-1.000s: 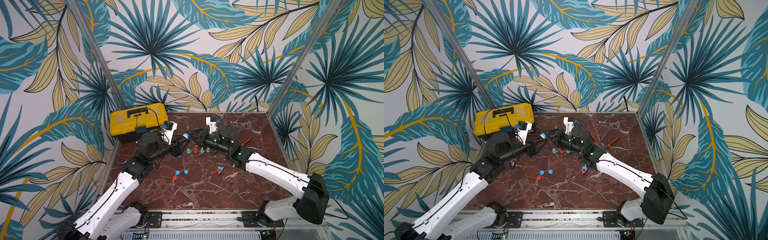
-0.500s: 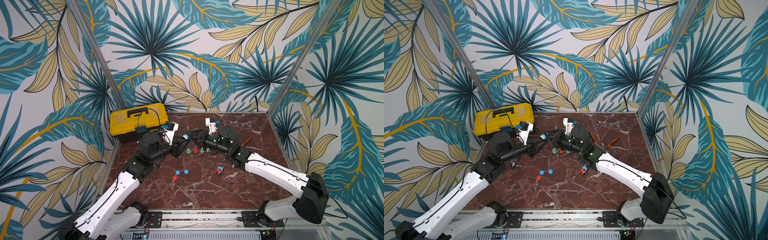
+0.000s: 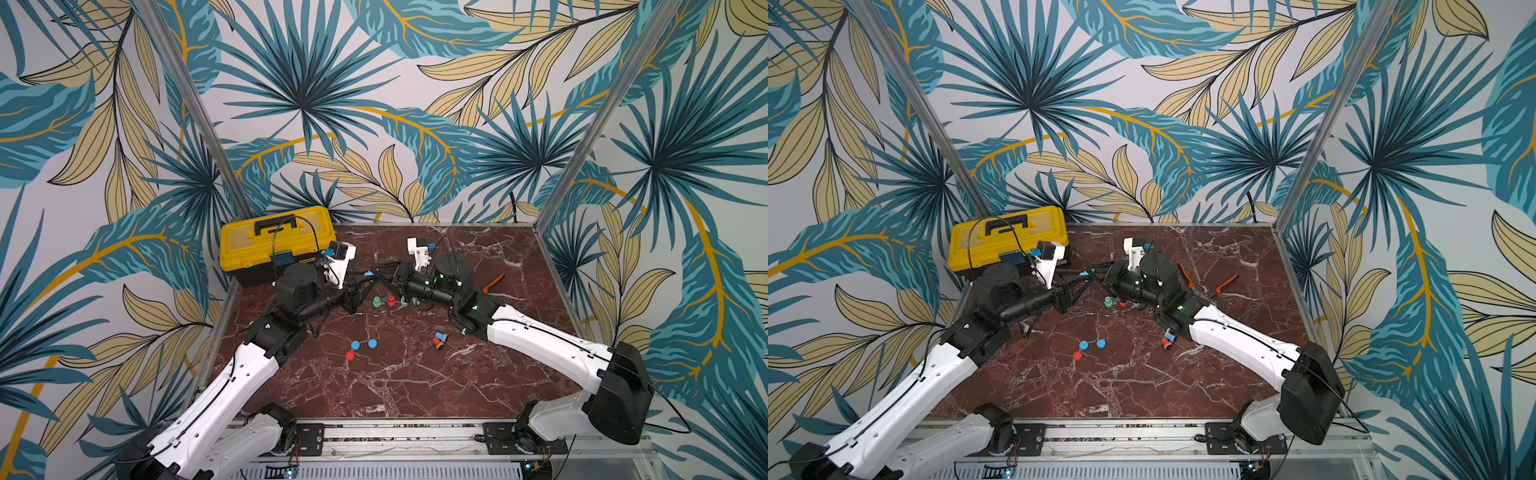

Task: Close the stamp cap
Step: Pick up the stamp from the center of the board.

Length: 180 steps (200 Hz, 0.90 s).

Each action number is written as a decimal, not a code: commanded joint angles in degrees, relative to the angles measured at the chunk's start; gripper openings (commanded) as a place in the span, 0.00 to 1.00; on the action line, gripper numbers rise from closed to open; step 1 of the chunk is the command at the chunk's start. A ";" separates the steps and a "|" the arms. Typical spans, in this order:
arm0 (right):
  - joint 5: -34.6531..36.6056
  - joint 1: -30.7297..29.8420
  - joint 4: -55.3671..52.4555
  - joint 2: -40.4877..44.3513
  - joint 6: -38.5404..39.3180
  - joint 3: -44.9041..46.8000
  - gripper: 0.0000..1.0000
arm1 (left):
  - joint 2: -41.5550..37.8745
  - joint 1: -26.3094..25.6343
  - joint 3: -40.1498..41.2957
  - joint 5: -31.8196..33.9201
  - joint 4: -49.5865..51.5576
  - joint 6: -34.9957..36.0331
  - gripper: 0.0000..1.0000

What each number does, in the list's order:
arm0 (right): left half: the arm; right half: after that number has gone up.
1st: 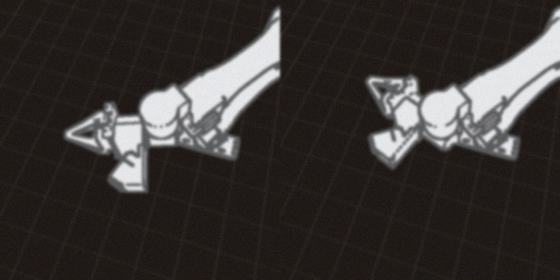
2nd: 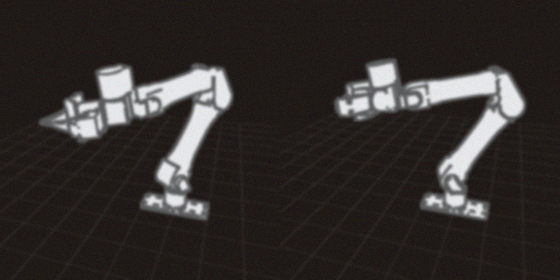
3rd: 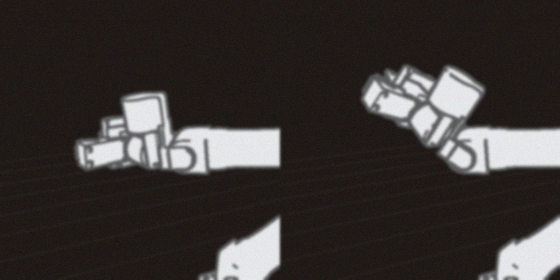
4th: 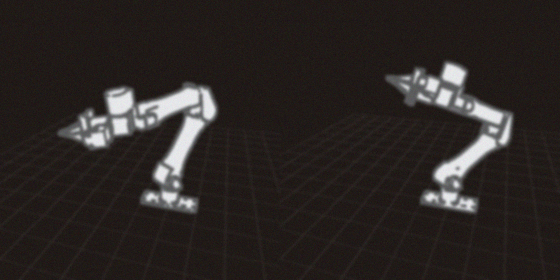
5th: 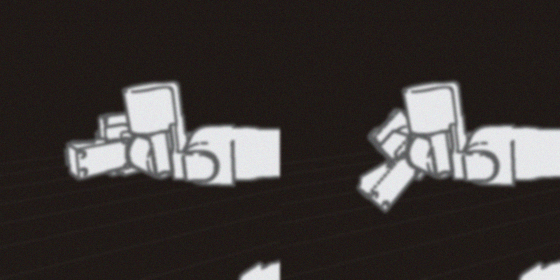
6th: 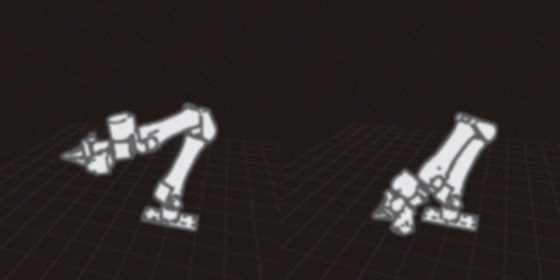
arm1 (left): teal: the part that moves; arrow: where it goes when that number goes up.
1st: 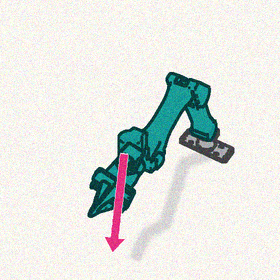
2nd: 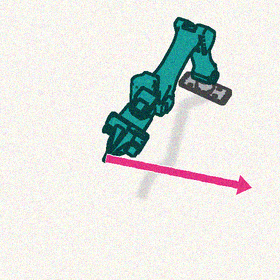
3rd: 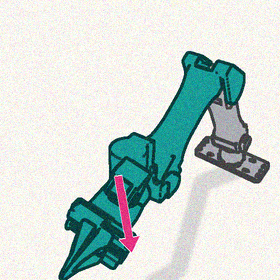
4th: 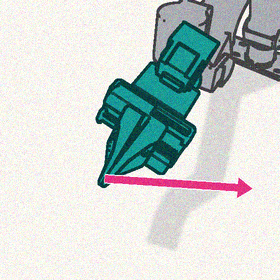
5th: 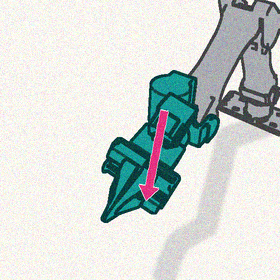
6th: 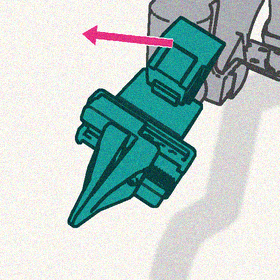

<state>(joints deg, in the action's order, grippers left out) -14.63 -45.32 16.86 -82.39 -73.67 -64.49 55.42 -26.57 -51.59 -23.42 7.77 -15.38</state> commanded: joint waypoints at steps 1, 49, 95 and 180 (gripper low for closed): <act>-0.14 -0.12 0.25 0.79 1.29 0.97 0.05 | -0.32 0.05 -0.86 -0.87 -1.92 0.08 0.34; 1.25 -0.12 -1.17 2.34 3.13 1.06 0.05 | -0.03 0.04 -0.35 -2.50 -1.92 -0.11 0.37; 1.28 -0.12 -0.72 2.39 2.98 1.50 0.05 | 0.04 0.09 -0.17 -3.97 -1.89 -0.09 0.34; -3.90 1.77 -7.50 4.75 9.23 -0.92 0.18 | 0.32 0.02 -0.33 -8.33 -1.81 2.71 0.17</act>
<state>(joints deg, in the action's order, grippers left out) -14.46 -44.95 14.79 -80.27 -69.49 -64.27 55.75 -26.46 -51.59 -27.20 7.22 -15.18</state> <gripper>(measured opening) 0.202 0.292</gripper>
